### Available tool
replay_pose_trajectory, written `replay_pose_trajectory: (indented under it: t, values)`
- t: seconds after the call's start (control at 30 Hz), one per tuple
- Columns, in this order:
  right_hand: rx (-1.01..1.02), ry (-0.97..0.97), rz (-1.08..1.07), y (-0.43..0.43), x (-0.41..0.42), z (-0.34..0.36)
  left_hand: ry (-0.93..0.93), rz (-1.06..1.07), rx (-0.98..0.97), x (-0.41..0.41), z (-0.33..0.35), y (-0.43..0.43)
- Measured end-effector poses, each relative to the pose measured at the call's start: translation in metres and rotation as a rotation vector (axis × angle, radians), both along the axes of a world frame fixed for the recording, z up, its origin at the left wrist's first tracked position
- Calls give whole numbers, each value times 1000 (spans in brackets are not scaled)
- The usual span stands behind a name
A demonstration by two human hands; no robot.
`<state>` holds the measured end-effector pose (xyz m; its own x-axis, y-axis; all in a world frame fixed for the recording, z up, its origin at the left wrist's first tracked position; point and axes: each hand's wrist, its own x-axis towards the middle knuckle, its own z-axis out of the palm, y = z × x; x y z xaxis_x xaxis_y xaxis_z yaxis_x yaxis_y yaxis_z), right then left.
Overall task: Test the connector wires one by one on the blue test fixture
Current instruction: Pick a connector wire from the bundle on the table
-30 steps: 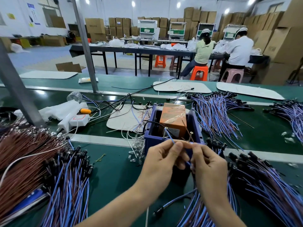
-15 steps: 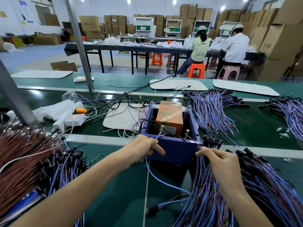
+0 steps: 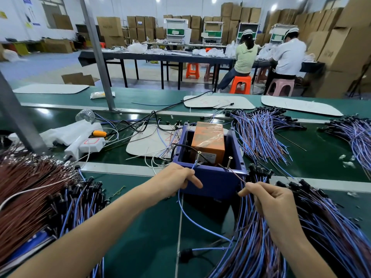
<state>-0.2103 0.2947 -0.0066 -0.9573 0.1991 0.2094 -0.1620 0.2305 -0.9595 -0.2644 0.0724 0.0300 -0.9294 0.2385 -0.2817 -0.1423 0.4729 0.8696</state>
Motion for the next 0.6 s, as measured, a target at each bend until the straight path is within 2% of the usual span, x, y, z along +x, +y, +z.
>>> replay_pose_trajectory:
  t: [0.3, 0.6]
  values:
    - [8, -14, 25, 1, -1, 1, 16, -8, -11, -3, 1, 3]
    - [48, -26, 150, 0, 0, 5, 44, -21, -22, -3, 4, 6]
